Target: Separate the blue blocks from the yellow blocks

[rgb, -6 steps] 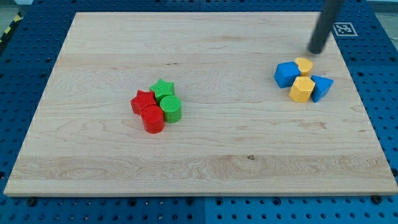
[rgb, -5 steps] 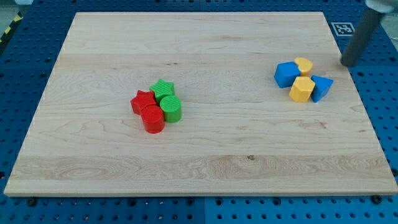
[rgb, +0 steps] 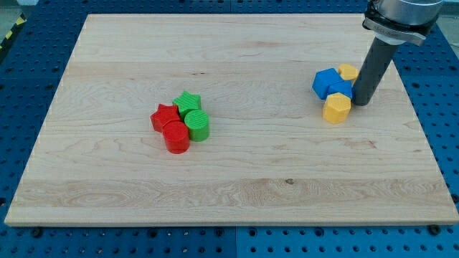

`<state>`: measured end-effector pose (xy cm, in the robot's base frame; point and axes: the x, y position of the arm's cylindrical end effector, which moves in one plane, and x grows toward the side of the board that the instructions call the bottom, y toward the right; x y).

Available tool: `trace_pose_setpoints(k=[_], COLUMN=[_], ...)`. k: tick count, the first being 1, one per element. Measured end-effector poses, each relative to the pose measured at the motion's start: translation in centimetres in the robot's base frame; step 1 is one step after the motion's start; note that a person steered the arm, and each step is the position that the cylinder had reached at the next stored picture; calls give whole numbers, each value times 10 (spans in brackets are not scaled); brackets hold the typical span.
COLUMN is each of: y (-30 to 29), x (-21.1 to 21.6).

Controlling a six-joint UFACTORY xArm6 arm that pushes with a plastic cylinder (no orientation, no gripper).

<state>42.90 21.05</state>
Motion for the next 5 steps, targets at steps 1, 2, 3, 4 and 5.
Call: trace_pose_setpoints(k=[1, 2, 3, 4, 5], y=[23, 13, -36, -93, -125], x=[14, 12, -9, -38, -63])
